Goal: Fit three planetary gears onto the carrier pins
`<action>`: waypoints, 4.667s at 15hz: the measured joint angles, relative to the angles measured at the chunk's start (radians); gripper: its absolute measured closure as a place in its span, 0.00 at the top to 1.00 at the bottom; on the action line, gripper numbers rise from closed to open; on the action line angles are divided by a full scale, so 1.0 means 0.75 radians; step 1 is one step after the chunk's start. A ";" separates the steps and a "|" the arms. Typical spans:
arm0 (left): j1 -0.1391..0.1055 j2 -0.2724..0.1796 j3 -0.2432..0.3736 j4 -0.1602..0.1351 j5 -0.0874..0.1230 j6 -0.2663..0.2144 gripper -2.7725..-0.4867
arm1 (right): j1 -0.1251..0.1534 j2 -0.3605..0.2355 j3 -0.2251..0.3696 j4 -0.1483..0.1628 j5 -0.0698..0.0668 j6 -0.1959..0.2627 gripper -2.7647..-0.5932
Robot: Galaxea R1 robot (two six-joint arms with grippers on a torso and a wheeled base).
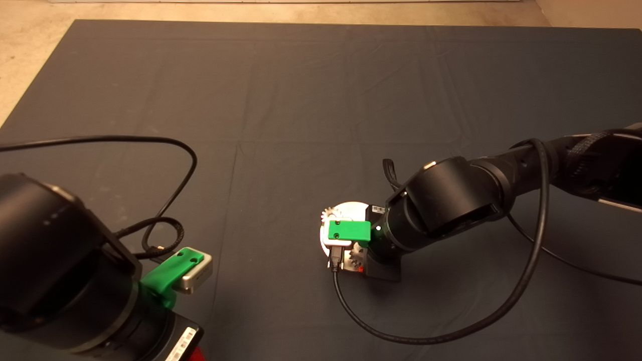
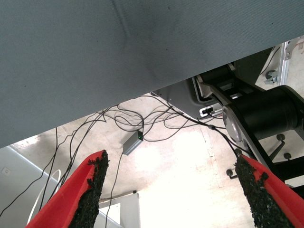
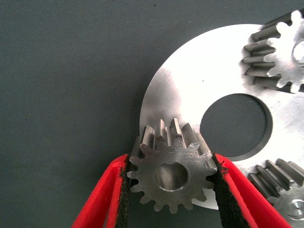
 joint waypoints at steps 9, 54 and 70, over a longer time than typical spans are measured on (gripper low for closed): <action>0.000 0.000 0.000 0.000 0.000 0.000 0.61 | 0.001 0.000 -0.002 0.001 0.000 0.000 0.22; 0.000 0.000 0.000 0.000 0.000 0.000 0.61 | -0.031 0.003 -0.002 0.022 -0.011 -0.001 0.22; 0.000 0.000 0.000 0.000 0.000 0.000 0.61 | -0.036 0.003 -0.001 0.022 -0.009 0.000 0.27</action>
